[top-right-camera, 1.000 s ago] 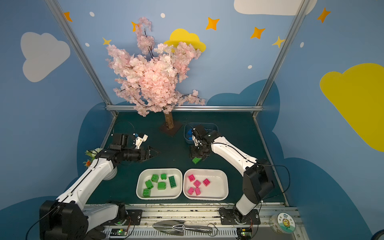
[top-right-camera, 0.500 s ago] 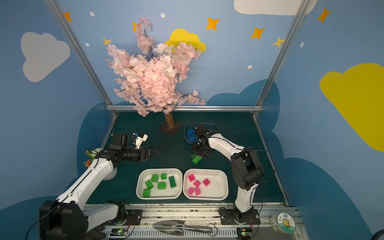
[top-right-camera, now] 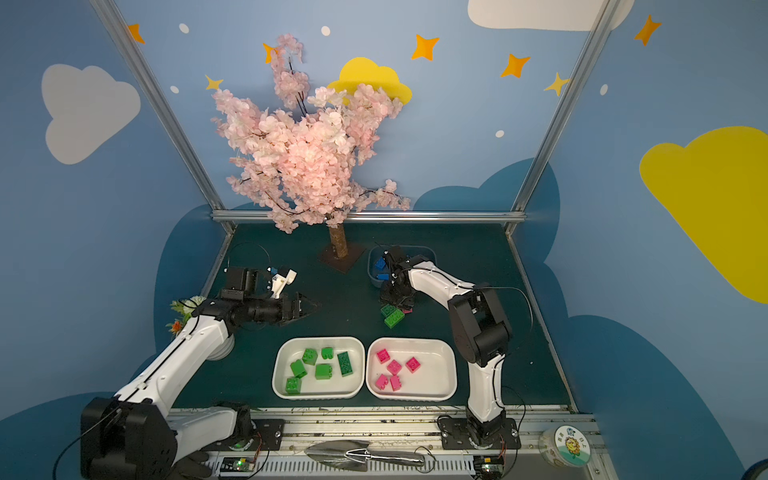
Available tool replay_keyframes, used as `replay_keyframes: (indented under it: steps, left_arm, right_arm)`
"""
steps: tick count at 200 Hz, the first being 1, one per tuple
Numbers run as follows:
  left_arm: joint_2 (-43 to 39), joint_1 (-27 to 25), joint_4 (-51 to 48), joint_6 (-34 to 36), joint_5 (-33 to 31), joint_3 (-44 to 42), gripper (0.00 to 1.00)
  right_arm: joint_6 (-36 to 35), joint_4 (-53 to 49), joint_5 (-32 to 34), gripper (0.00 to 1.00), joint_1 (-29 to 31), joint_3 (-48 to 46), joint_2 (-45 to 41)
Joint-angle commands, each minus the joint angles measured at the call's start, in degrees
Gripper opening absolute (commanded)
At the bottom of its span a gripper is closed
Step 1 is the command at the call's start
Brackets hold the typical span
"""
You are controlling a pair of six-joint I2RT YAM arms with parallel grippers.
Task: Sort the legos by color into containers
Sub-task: 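Lower the right gripper and close it on the dark green brick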
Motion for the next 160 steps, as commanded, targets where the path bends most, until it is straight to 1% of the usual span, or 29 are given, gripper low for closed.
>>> replay_keyframes:
  steps: [1,30,64,82,114,148,160]
  left_arm:
    - [0.46,0.22,0.15,1.09,0.80,-0.48,0.99]
    - [0.49,0.16,0.04,1.18,0.84,-0.27,0.99]
    - [0.63,0.21,0.04,1.28,0.76,-0.48,0.99]
    - [0.72,0.22,0.04,1.39,0.84,-0.50,0.99]
    - [1.14,0.15,0.17,1.49,0.90,-0.32,0.99]
    - [1.29,0.22,-0.39,1.90,0.84,0.11,0.99]
    - [1.34,0.22,-0.49,2.07,0.80,0.06,0.99]
  right_arm:
    - [-0.82,-1.73,0.20,0.62,-0.10,2.14,1.79]
    - [-0.87,-3.27,1.32,0.61,0.32,3.46,2.45]
    - [-0.19,-3.54,4.93,0.62,0.29,1.94,0.52]
    - [-0.05,-3.65,5.72,0.62,0.15,1.05,0.17]
    - [-0.74,-2.23,2.56,0.62,-0.23,1.37,1.78]
    - [-0.54,-2.96,0.90,0.61,-0.15,3.02,3.80]
    - [-0.24,-2.61,0.70,0.63,0.03,2.67,3.75]
